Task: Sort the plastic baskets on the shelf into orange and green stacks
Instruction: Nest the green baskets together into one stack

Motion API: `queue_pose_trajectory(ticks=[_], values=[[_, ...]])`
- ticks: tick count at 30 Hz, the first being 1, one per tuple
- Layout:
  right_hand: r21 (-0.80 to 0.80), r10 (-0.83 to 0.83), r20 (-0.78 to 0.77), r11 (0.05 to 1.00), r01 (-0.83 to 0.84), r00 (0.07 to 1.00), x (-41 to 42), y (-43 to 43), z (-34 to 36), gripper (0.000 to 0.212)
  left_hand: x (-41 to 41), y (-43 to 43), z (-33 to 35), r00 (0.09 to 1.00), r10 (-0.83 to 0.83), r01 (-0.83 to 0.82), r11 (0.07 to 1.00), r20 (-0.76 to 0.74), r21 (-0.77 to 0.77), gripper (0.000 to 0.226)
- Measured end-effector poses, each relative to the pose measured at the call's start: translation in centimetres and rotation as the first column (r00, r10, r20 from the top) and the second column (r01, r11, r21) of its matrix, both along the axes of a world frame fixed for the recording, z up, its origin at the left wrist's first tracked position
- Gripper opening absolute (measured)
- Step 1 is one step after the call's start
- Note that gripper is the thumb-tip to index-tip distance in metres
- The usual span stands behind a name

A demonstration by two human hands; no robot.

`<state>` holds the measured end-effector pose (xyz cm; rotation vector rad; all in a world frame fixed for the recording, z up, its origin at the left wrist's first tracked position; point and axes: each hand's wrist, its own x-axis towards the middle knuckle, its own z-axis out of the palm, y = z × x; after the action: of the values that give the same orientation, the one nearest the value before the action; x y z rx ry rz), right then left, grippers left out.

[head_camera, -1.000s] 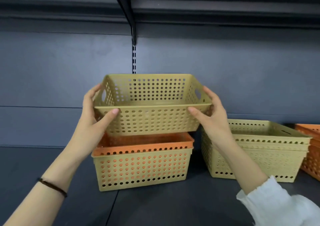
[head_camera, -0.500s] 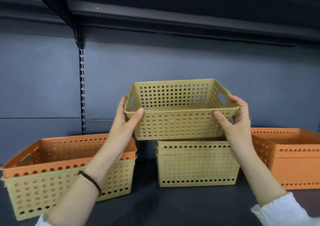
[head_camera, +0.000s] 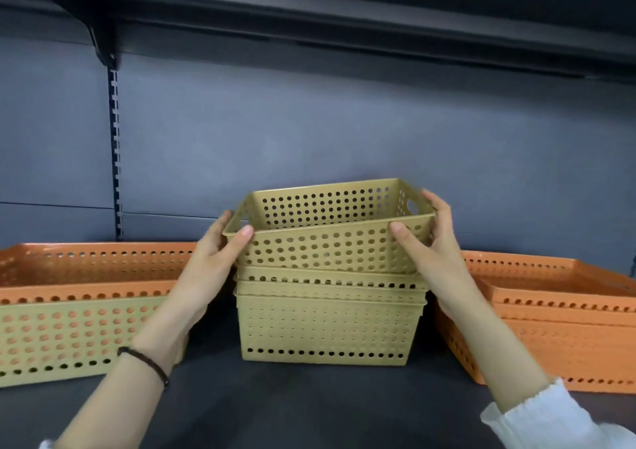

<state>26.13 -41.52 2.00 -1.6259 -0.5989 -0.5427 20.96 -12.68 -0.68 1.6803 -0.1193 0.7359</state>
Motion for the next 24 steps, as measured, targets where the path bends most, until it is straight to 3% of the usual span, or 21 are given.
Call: queue_pose_trajectory(ticks=[2,6,10,13,15,18,21,24], values=[[-0.057,-0.009,-0.090,0.998,0.004,0.996,0.6,0.2,-1.0,0.061,-0.2,0.3,-0.4,0.998,0.056,-0.056,0.998,-0.035,0.010,0.065],[-0.203,-0.203,-0.213,0.966,0.160,0.956,1.3,0.3,-4.1,0.064,-0.1,0.1,-1.4,0.980,0.165,-0.153,0.982,-0.112,0.109,0.070],[-0.274,-0.266,-0.129,0.935,0.223,0.955,1.3,0.0,-4.7,0.057,-0.3,0.2,-1.7,0.967,0.201,-0.170,0.966,-0.158,0.193,0.068],[-0.333,-0.332,-0.106,0.900,0.281,0.937,1.8,0.2,-4.1,0.061,-1.1,0.8,-0.8,0.950,0.266,-0.195,0.914,-0.163,0.357,0.065],[-0.377,-0.422,-0.004,0.840,0.389,0.907,1.8,0.4,-3.8,0.059,-2.2,1.5,-0.3,0.947,0.306,-0.215,0.829,-0.097,0.515,0.057],[-0.370,-0.434,0.290,0.771,0.518,0.853,0.7,1.7,-3.7,0.048,-4.8,3.1,-0.1,0.964,0.265,-0.190,0.649,0.015,0.737,0.051],[-0.435,-0.201,0.489,0.788,0.436,0.849,-1.4,4.7,-3.3,0.041,-7.1,5.4,-0.4,0.928,0.355,-0.262,0.412,0.112,0.873,0.051],[-0.644,0.104,0.493,0.712,0.281,0.864,-4.4,8.8,-3.5,0.041,-9.4,8.3,-1.1,0.882,0.440,-0.289,0.224,0.168,0.931,0.052]])
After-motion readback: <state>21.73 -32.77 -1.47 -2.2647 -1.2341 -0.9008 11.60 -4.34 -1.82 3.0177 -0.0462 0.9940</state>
